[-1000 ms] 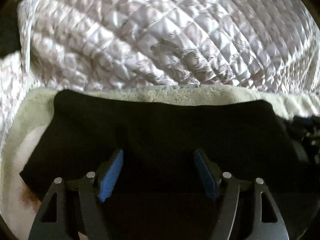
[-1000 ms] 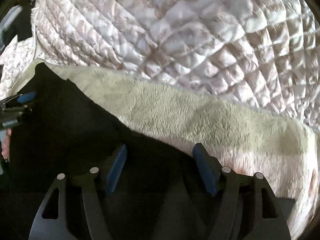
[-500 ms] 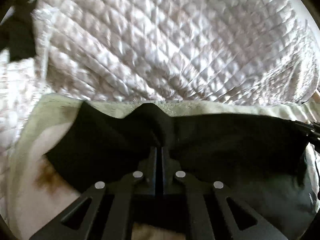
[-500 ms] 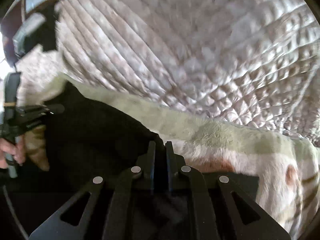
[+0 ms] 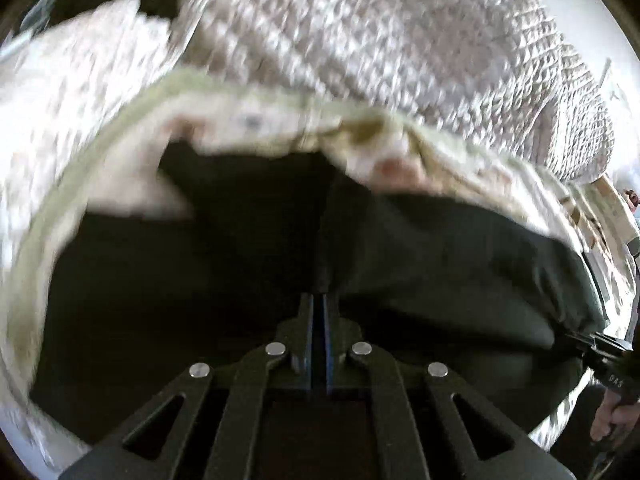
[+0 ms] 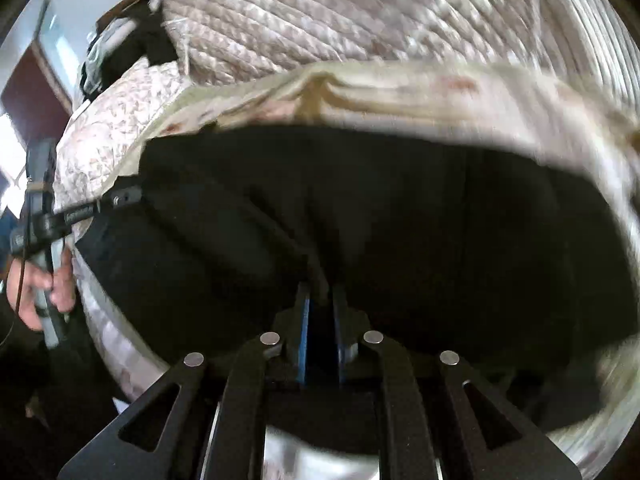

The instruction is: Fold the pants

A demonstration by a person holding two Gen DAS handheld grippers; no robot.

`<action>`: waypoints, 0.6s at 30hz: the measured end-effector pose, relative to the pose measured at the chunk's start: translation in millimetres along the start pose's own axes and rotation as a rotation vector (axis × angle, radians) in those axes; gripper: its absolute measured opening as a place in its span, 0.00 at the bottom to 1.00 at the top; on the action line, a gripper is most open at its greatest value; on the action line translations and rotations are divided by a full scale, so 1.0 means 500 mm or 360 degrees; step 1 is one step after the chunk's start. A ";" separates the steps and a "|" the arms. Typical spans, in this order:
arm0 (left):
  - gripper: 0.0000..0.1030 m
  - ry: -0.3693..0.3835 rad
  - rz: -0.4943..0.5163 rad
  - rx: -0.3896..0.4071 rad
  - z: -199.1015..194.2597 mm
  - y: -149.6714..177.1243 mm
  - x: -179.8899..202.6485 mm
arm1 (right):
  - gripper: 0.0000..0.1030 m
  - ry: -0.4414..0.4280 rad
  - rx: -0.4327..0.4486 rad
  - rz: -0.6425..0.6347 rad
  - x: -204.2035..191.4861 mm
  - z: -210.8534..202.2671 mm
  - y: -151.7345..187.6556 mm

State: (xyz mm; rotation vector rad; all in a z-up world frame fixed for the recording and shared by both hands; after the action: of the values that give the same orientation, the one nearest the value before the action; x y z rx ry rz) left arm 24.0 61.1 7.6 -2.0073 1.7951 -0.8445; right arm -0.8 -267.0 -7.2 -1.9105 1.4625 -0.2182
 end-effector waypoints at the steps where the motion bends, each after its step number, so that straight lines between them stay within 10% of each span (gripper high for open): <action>1: 0.05 0.0013 -0.0021 -0.0014 -0.006 0.011 -0.005 | 0.12 -0.0021 0.0027 0.0041 0.007 -0.010 0.008; 5: 0.10 0.0021 -0.0068 0.0045 -0.056 0.020 -0.014 | 0.24 -0.0065 0.0058 0.0173 0.015 -0.042 0.019; 9: 0.47 0.0044 -0.0051 0.0131 -0.081 -0.023 0.000 | 0.34 -0.0065 0.0091 0.0232 0.022 -0.072 0.037; 18: 0.53 -0.0040 0.0152 0.0104 0.019 -0.141 0.095 | 0.44 -0.0132 0.0121 0.0612 0.097 -0.109 0.096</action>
State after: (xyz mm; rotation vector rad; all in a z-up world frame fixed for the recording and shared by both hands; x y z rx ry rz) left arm 87.4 24.9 52.4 -1.8677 1.8098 -0.8339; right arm -49.8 -339.0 -10.3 -1.5237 1.7033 -0.0147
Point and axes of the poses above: each gripper's, at about its wrist camera, not at the fingertips, and z roughly the way its jaws point, x to its right, y to its underside, the point moved 1 cm from there along z, roughly the way its jaws point, and after that the axes turned 1 degree about -z, right-handed, at the moved point
